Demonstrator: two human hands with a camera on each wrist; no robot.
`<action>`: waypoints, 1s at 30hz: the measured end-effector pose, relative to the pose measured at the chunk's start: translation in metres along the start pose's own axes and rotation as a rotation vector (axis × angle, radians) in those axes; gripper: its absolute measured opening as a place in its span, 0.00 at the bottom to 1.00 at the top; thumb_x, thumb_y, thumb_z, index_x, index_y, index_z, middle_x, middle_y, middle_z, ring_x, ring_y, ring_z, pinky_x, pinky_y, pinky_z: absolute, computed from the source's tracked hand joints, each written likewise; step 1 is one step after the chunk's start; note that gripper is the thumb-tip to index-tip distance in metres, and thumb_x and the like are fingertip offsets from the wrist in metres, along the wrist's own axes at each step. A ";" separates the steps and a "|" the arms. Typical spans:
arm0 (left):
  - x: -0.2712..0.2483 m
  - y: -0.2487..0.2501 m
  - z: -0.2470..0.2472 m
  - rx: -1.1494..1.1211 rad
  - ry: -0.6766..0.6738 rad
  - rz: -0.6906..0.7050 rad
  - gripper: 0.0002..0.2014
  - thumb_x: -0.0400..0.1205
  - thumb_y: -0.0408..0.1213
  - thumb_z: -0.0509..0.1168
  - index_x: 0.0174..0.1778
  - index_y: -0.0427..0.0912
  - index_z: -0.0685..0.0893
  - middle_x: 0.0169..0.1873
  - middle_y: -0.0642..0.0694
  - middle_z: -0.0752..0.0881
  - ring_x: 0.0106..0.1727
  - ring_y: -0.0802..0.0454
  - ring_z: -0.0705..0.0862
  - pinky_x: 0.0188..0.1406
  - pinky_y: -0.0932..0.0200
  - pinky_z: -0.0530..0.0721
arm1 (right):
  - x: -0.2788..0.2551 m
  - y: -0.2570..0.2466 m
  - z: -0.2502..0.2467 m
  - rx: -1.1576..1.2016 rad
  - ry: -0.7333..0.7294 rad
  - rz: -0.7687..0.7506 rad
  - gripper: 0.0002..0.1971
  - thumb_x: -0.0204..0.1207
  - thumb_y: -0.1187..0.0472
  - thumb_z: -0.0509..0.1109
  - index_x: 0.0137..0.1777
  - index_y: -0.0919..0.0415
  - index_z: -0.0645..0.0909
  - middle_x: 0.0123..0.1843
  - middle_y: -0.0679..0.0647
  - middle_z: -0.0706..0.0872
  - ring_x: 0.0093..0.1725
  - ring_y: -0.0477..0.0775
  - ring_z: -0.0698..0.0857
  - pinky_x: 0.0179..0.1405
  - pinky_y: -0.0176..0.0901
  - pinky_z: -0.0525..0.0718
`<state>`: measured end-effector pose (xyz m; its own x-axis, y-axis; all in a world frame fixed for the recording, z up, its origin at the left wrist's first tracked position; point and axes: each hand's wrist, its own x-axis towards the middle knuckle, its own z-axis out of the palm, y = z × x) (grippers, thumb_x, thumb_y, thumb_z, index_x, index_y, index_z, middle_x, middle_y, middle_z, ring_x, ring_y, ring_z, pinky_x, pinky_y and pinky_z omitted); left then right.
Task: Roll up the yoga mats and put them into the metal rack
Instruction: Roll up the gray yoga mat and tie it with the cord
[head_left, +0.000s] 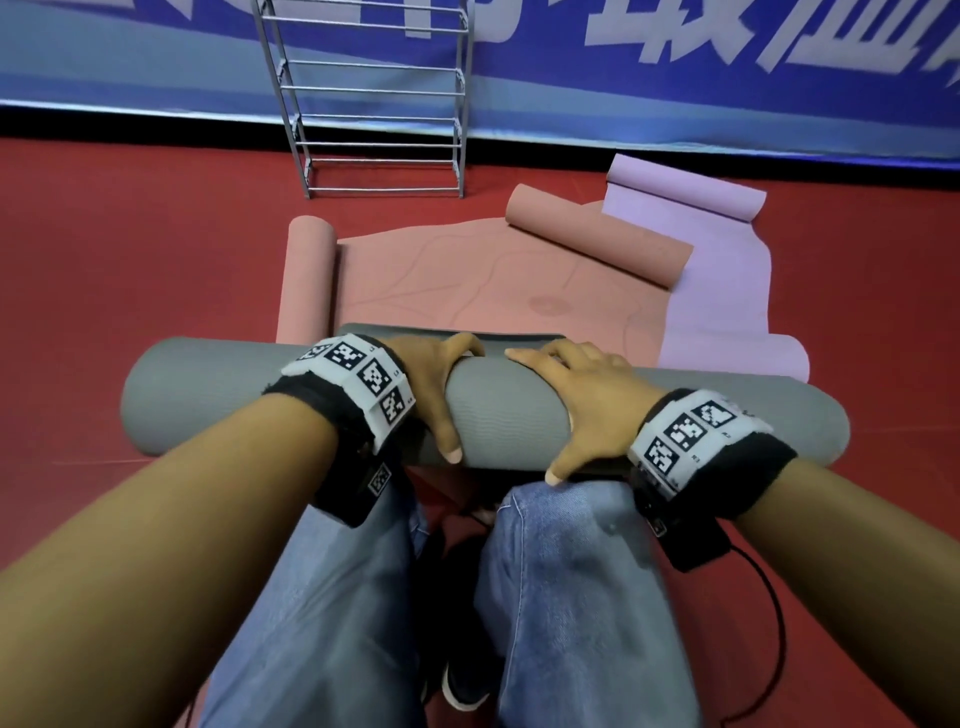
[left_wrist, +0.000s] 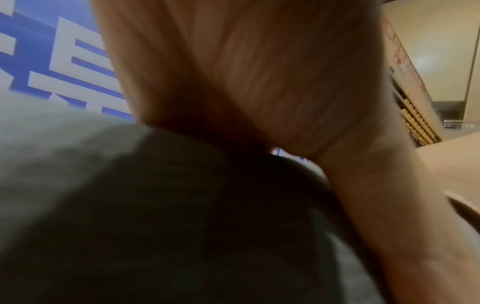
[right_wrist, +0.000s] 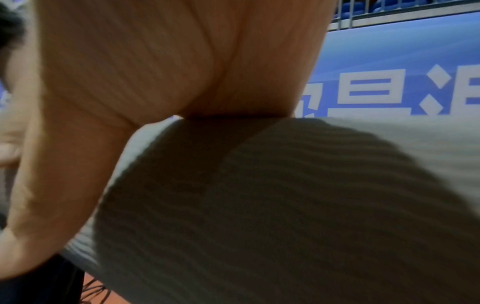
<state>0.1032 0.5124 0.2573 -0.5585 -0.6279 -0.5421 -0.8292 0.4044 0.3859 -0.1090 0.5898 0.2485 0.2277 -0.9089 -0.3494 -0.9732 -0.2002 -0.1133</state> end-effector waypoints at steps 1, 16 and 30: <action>0.002 0.000 -0.001 -0.009 -0.016 0.001 0.52 0.49 0.50 0.89 0.65 0.61 0.65 0.58 0.56 0.82 0.60 0.54 0.82 0.66 0.50 0.81 | -0.001 0.000 0.004 -0.034 -0.001 0.015 0.70 0.44 0.33 0.85 0.84 0.37 0.43 0.77 0.52 0.63 0.76 0.57 0.65 0.73 0.63 0.68; 0.002 0.012 0.023 0.415 0.163 -0.116 0.64 0.55 0.60 0.83 0.82 0.58 0.51 0.75 0.49 0.68 0.77 0.43 0.66 0.71 0.22 0.60 | 0.036 0.017 -0.002 0.130 -0.113 0.017 0.70 0.38 0.36 0.85 0.83 0.35 0.50 0.76 0.50 0.70 0.74 0.56 0.70 0.74 0.59 0.70; 0.027 -0.003 0.009 0.243 0.109 -0.103 0.59 0.43 0.62 0.82 0.73 0.66 0.64 0.63 0.58 0.77 0.65 0.50 0.77 0.50 0.46 0.65 | 0.020 -0.003 0.028 -0.101 0.090 0.108 0.72 0.49 0.36 0.85 0.82 0.34 0.33 0.85 0.59 0.54 0.84 0.59 0.53 0.78 0.76 0.52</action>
<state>0.0904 0.5001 0.2352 -0.4765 -0.7363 -0.4804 -0.8699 0.4742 0.1359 -0.1005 0.5829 0.2159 0.1219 -0.9553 -0.2692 -0.9913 -0.1310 0.0158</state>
